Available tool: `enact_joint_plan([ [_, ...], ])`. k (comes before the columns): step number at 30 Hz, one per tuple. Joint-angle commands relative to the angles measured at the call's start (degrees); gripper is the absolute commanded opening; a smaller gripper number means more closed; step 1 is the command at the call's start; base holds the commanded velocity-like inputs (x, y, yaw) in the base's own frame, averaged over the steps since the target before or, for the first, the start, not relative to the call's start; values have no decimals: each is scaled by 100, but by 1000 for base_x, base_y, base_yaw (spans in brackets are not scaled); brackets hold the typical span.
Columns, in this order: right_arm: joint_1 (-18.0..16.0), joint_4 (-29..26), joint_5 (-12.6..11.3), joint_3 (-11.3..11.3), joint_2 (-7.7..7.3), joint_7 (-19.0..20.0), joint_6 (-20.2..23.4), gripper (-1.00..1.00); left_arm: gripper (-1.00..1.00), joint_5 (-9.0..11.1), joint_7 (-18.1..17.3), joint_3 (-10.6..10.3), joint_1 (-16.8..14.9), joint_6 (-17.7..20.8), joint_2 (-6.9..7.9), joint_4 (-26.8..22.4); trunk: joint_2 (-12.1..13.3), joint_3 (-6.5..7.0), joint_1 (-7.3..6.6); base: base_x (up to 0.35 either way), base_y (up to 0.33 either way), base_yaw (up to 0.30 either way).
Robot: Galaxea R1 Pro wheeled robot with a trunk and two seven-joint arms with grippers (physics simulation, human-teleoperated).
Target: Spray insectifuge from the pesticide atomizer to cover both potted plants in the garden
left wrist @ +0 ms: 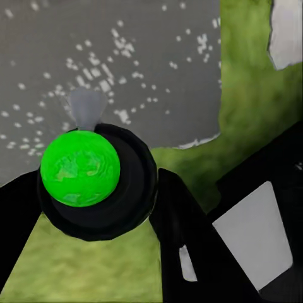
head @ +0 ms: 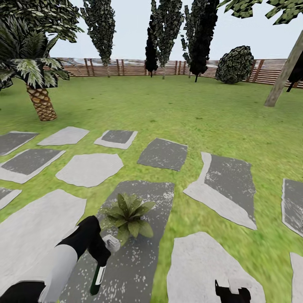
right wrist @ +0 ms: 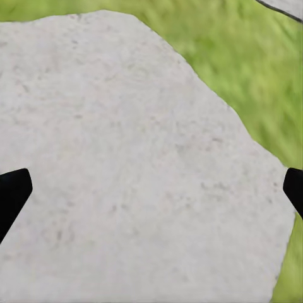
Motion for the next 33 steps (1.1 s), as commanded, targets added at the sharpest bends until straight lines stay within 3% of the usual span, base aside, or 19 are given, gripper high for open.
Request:
enact_joint_plan([
  [1, -6, 10, 61, -32, 0, -26, -25, 100, -100, -60, -165, -14, -89, 50, -3, -8, -2, -5, -1, -1, 0, 0],
  [4, -6, 10, 61, -32, 0, -26, -25, 100, -100, -107, -378, -47, -388, 81, 15, 3, -2, -5, -1, 0, 0, 0],
  [8, -9, 10, 61, -32, 0, -26, -23, 100, -100, -166, -409, -61, -475, 147, 55, 7, -2, -5, -1, 0, 0, 5],
  [13, -6, 10, 61, -26, 0, -26, -24, 100, -100, -334, -418, -63, -437, 272, 68, 8, -2, -5, -1, 0, 0, 188],
  [22, -6, 10, 61, -24, 0, -26, -25, 100, -100, -361, -420, -80, -408, 276, 16, 26, -2, -5, -1, 39, -23, 271],
  [33, -6, 10, 61, -24, 0, -26, -24, 100, -100, -358, -420, -80, -416, 278, 1, 8, -2, -5, -1, 138, -219, 23],
])
